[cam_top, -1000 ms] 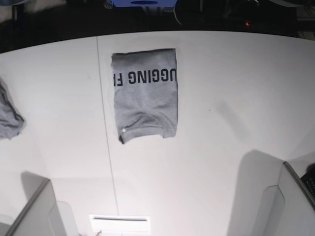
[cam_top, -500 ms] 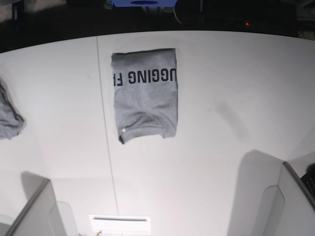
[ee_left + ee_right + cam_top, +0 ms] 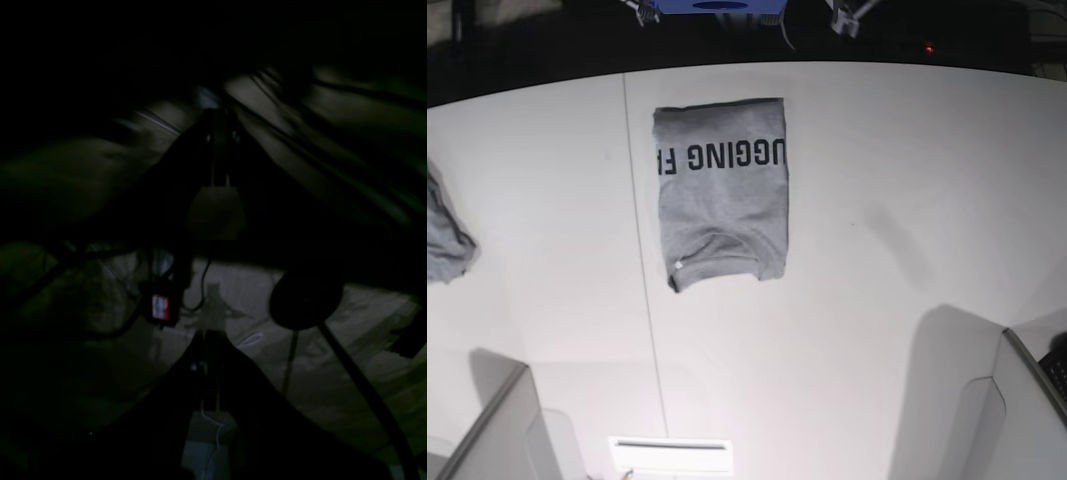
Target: Fold the T-shirt properly
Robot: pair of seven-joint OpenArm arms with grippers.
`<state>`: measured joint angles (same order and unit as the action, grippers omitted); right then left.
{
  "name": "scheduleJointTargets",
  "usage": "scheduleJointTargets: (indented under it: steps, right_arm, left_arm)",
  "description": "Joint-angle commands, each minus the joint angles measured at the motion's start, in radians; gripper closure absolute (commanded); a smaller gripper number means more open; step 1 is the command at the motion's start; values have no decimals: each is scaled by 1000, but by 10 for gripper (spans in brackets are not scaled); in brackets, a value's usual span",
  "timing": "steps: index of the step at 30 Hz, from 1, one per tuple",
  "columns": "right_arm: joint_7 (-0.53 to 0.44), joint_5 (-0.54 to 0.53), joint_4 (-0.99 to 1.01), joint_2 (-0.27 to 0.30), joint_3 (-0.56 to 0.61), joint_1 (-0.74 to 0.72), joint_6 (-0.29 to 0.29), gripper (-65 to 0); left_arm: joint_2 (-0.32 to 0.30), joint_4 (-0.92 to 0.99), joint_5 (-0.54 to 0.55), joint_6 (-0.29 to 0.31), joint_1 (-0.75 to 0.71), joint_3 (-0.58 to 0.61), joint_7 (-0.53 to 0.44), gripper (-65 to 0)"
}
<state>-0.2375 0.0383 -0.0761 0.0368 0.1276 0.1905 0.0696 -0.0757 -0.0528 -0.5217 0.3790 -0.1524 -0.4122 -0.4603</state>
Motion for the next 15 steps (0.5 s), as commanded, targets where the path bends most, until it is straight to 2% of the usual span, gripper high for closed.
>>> scheduleJointTargets:
  steps: [1,4,15]
  right_arm:
    - [-13,-1,-9,10,1,-7,0,0]
    - [-13,-2,-9,10,-6,-7,0,0]
    - [-12,-4,-9,8,-9,-30,-1,0]
  left_arm:
    - [-2,8,-16,1,-26,0,11,0]
    - [-2,-15,-16,-22,-19,0,11,0]
    - [4,-48,-16,-22,-8,0,11,0]
